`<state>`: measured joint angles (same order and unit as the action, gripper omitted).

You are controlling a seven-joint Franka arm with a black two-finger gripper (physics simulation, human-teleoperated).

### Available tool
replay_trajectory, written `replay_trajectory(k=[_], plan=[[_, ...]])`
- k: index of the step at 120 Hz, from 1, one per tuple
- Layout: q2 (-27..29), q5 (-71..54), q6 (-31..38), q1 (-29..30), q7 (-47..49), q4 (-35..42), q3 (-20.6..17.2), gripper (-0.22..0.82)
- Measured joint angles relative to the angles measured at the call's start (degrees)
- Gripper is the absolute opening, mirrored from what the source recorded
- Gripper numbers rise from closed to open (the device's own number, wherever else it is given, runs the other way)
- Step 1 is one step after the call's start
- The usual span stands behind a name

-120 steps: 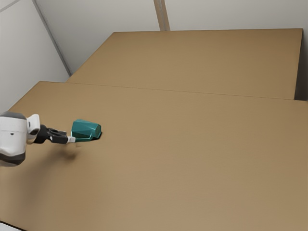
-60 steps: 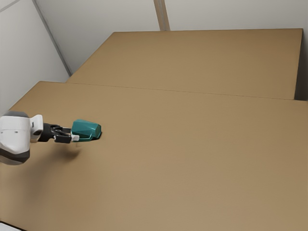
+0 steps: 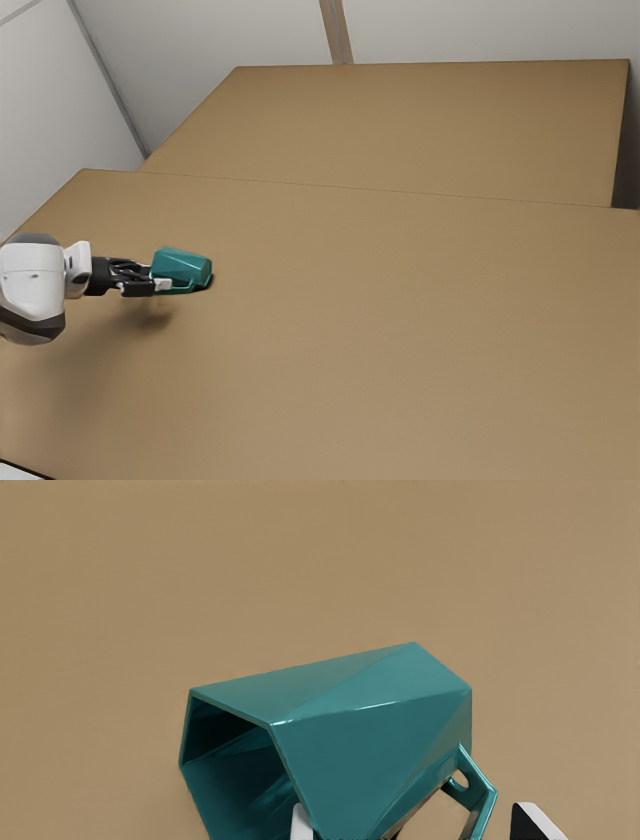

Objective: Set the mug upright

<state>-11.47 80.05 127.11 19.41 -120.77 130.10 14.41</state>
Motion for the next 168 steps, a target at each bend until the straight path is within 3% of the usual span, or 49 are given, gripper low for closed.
replay_trajectory(k=[51,92,148,168], plan=[[0.04,1.02,-0.35,-0.09,-1.3,-0.43,-0.5,0.07],[0.5,1.27,0.03,-0.08,-1.84,-1.21,-0.87,-0.09],[2.39,1.2,1.38,-0.19,-2.02,-1.23,-1.62,-0.15],[6.05,-3.88,4.36,-1.51,-1.01,-1.18,-2.7,-0.17]])
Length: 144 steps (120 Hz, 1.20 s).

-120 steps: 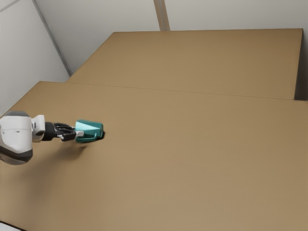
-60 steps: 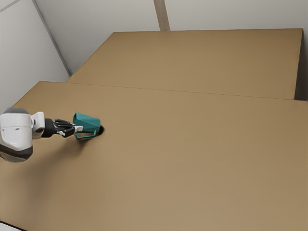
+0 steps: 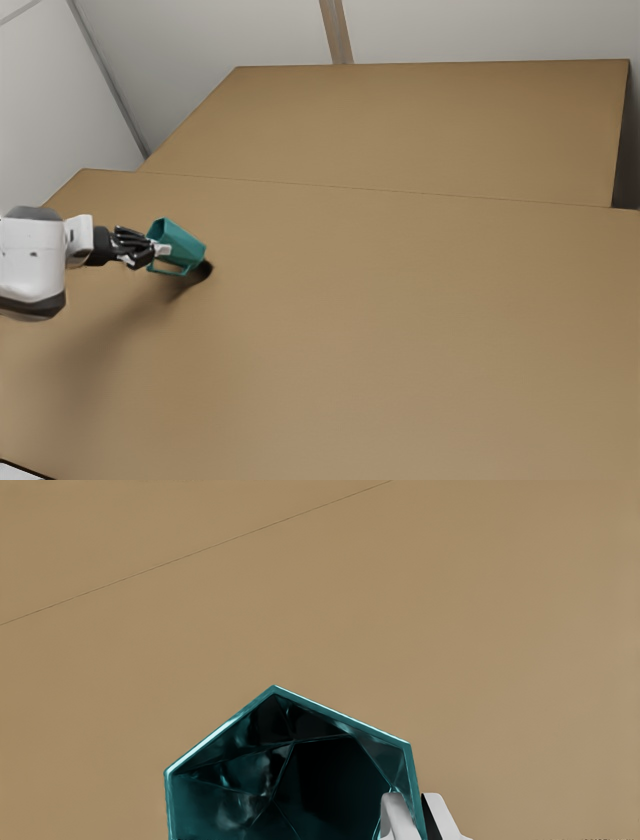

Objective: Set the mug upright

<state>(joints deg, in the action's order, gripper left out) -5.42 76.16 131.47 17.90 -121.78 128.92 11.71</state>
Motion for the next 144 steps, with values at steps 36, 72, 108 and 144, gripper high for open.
replay_trajectory(k=[36,72,108,144], plan=[[13.87,-37.36,3.18,-7.5,20.03,5.08,-0.31,-0.16],[22.44,-60.26,-0.23,-6.98,47.1,13.56,-0.46,-0.18],[20.36,-66.24,5.36,-9.44,65.17,13.31,-0.46,-0.18],[17.42,-66.66,13.63,-11.96,76.51,13.19,-0.47,-0.18]])
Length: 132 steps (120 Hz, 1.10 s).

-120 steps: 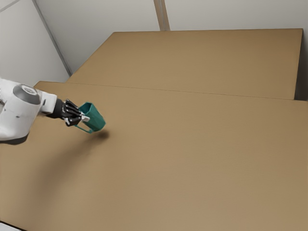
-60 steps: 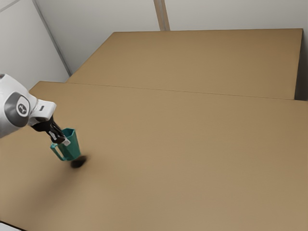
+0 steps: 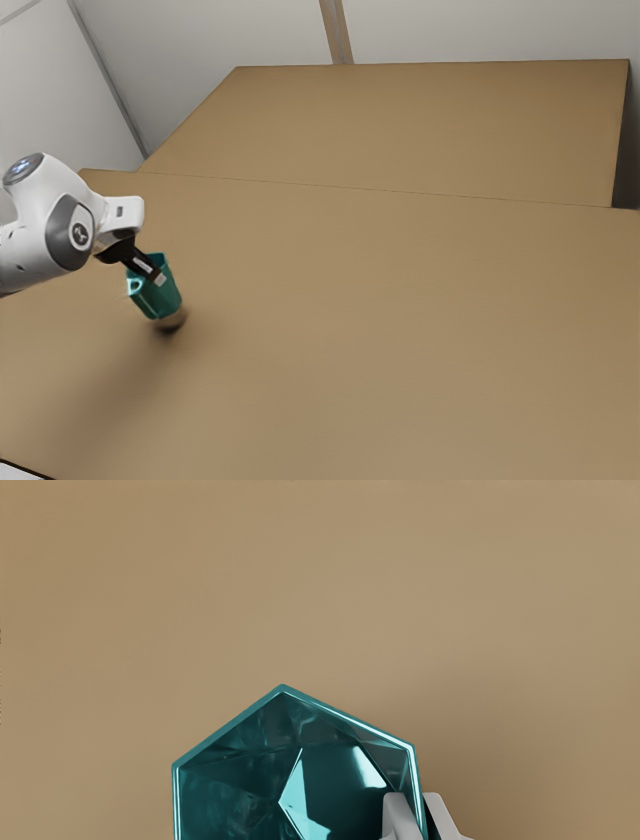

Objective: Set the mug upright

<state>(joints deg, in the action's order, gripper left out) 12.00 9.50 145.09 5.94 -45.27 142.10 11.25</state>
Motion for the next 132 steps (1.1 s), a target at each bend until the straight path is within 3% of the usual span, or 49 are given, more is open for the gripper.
replay_trajectory(k=[36,120,132], plan=[[-3.55,1.07,3.52,-3.18,7.64,-1.55,-0.01,-0.18],[-6.48,1.95,4.59,-4.13,16.69,-2.23,-0.03,-0.18],[-6.49,2.25,4.27,-4.2,17.18,-2.24,-0.01,-0.06]])
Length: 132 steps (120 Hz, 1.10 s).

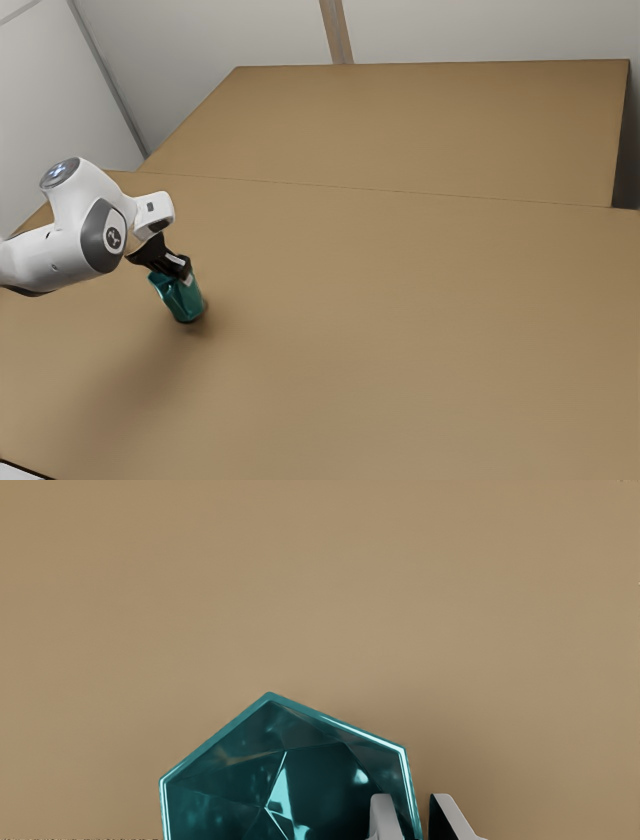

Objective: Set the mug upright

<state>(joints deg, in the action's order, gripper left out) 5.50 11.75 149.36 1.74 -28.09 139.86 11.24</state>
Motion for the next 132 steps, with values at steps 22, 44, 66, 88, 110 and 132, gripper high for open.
replay_trajectory(k=[22,44,66,88,110,132], plan=[[0.0,0.29,-0.39,0.0,0.69,0.0,0.01,0.17],[2.54,0.36,-1.77,-0.01,1.44,0.28,-0.01,0.34],[5.87,0.38,-4.8,0.02,2.7,0.58,-0.68,0.48],[1.9,-1.07,-13.73,0.1,3.74,-13.53,-3.9,0.55],[-1.76,-4.8,-28.07,0.22,4.51,-29.47,-4.68,0.58],[-2.38,-7.76,-39.03,0.67,5.42,-37.43,-6.36,0.6]])
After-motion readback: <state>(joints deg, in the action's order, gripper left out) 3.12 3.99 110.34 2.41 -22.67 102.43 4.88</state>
